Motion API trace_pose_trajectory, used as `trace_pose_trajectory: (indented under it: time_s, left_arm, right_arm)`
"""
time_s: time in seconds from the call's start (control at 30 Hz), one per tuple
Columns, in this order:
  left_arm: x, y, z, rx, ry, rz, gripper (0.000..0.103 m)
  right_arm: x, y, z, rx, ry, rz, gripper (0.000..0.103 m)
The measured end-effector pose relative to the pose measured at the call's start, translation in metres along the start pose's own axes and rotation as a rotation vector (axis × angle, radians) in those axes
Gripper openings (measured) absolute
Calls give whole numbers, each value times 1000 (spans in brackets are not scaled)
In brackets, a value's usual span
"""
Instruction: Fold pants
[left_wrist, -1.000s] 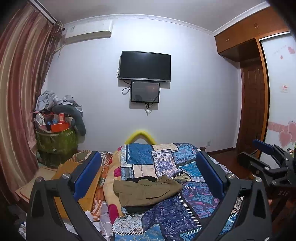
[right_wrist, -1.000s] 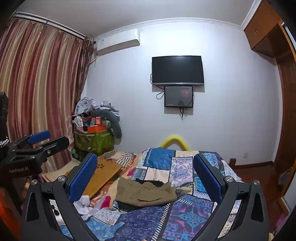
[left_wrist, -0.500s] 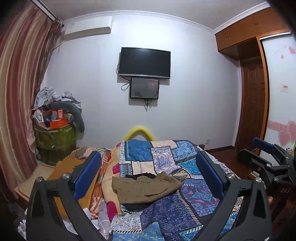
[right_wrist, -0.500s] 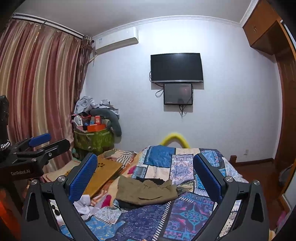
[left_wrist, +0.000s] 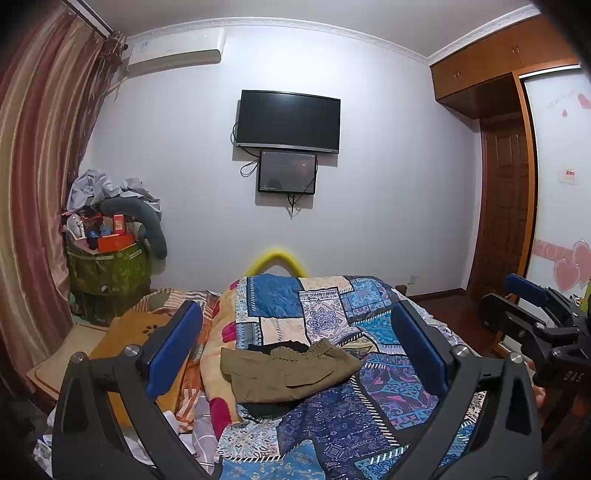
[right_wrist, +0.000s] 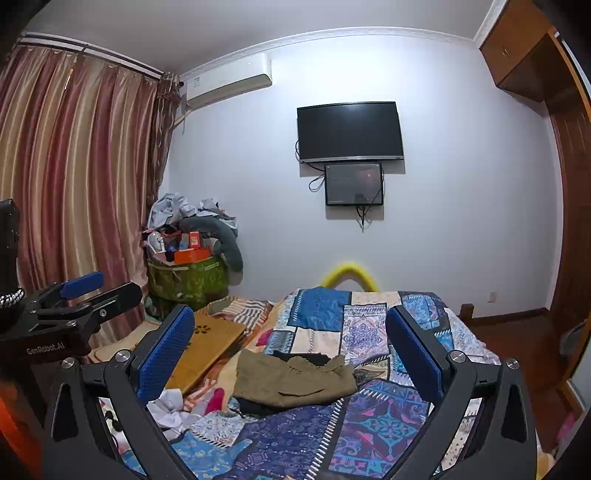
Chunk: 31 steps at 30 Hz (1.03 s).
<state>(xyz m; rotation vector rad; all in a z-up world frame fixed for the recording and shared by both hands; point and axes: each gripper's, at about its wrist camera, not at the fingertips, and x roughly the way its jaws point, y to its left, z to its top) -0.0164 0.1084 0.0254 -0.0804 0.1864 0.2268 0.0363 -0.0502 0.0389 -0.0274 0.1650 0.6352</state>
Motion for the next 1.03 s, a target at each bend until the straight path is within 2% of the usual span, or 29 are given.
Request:
trace_pose_trajectory:
  time_s: [1.03]
  left_arm:
    - [1, -3, -1, 35, 18, -45, 103]
  right_arm:
    - [-4, 2, 0, 20, 6, -7, 103]
